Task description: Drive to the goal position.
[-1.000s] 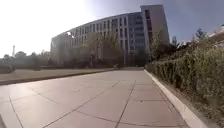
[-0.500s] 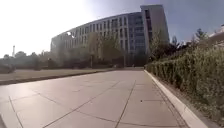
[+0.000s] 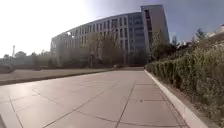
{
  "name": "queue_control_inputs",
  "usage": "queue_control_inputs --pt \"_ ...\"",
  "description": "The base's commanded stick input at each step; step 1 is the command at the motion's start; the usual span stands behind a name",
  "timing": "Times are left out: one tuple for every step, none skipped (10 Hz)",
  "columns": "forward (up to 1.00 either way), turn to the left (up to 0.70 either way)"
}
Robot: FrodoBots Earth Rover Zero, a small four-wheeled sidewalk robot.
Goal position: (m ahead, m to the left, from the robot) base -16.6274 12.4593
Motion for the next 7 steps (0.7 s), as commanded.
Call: queue_control_inputs --pt "0.04 0.00" --pt "0.04 0.00" --pt "0.04 0.00" --pt "0.04 0.00" --pt "0.04 0.00" --pt "0.04 0.00" --pt "0.04 0.00"
